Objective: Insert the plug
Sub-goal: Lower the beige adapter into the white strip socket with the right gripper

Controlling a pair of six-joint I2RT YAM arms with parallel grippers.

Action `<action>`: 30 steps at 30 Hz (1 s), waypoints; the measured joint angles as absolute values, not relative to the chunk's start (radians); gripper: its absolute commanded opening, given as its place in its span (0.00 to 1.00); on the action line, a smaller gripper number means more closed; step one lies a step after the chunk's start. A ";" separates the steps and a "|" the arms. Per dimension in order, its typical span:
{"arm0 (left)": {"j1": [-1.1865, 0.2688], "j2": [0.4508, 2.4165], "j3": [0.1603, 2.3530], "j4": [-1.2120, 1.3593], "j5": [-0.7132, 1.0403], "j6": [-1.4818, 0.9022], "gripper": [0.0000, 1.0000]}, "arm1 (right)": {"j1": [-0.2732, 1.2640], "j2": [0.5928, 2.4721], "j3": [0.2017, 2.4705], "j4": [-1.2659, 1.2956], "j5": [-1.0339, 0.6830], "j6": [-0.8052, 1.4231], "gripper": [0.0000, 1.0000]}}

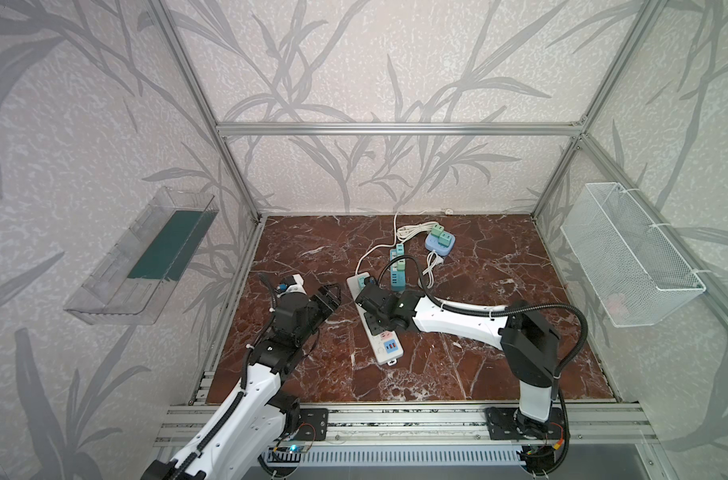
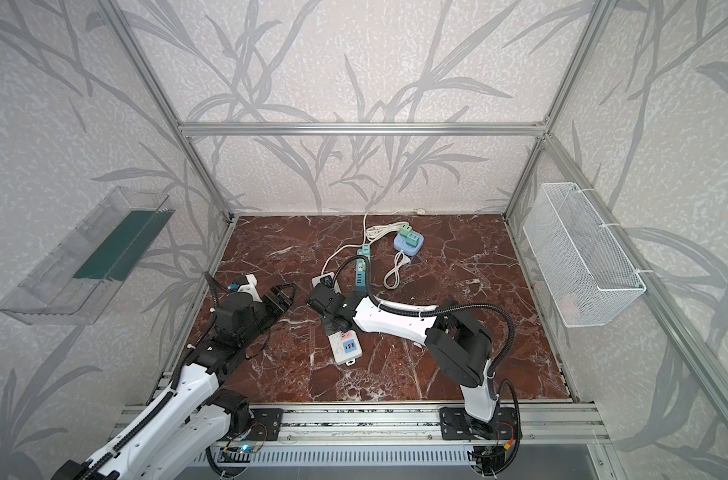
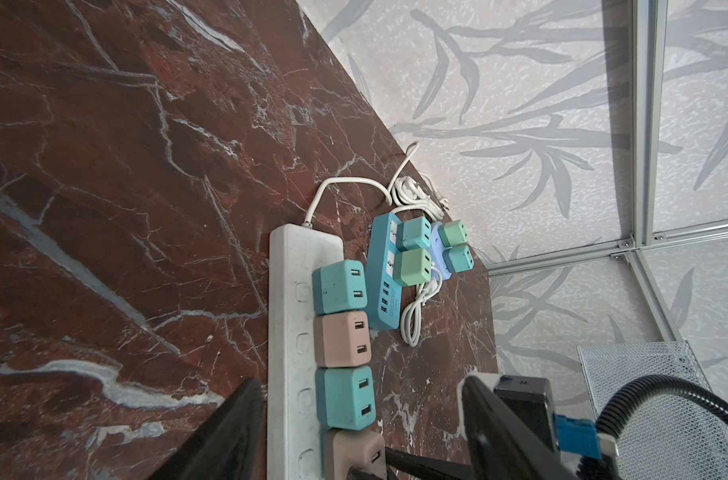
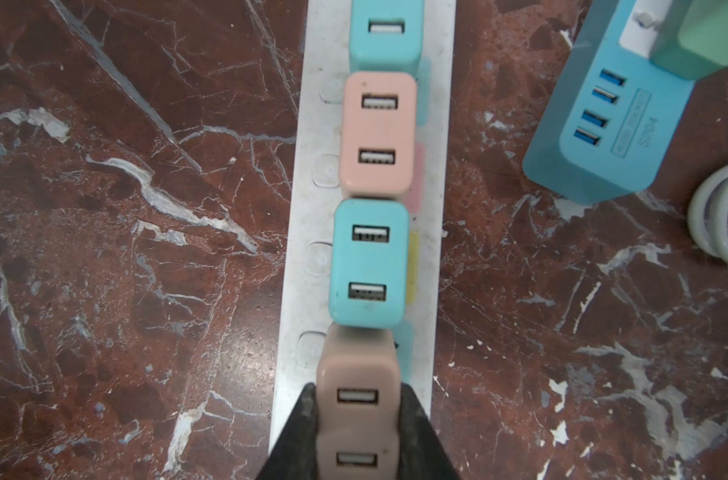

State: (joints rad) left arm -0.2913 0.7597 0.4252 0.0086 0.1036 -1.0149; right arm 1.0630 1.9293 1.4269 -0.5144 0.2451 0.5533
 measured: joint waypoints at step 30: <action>-0.285 0.653 0.402 -0.001 0.044 -1.023 0.76 | 1.015 2.056 1.560 -0.500 0.211 0.581 0.00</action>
State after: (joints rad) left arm -0.2848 0.6525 0.4015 -0.0013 0.0441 -1.0225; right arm 1.0149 2.0563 1.5597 -0.4995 0.2111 0.5812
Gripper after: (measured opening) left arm 0.755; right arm 0.276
